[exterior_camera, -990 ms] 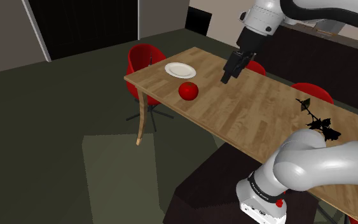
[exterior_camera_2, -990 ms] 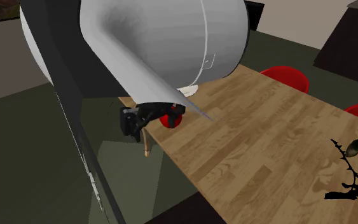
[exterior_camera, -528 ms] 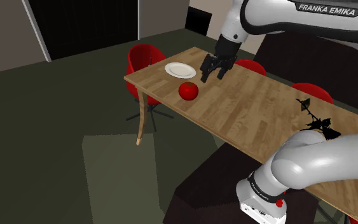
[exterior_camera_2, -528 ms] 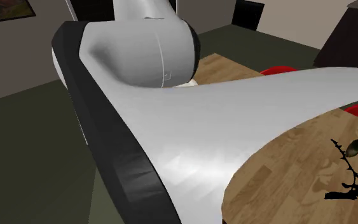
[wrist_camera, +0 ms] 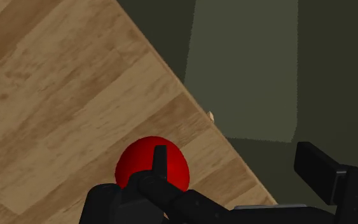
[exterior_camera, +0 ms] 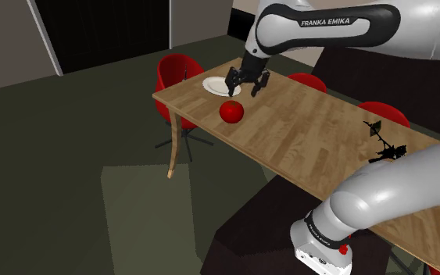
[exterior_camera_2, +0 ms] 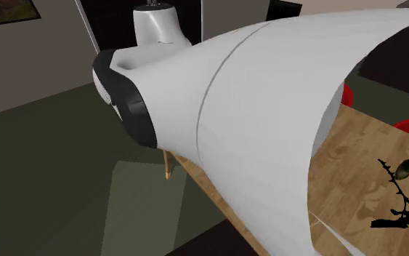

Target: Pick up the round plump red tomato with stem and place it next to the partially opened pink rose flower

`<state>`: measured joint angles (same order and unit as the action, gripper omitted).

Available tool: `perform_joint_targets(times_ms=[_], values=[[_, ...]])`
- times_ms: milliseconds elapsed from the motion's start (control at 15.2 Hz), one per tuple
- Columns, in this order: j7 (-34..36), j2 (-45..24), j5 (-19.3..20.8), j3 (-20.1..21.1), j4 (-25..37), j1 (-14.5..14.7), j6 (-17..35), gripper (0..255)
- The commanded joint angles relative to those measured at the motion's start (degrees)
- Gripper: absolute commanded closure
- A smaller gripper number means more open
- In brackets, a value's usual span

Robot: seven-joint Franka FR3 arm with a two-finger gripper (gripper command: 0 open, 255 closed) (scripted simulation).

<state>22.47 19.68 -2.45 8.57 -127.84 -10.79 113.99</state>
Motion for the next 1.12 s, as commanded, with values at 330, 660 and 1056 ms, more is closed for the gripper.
perform_joint_targets(times_ms=[330,660,1056], values=[[14.1,-12.7,5.5,0.8,6.3,-4.3,6.4,0],[23.8,-21.6,9.8,-0.2,12.2,-6.3,8.8,0],[27.2,-25.9,11.6,-1.2,13.1,-6.8,12.1,0]])
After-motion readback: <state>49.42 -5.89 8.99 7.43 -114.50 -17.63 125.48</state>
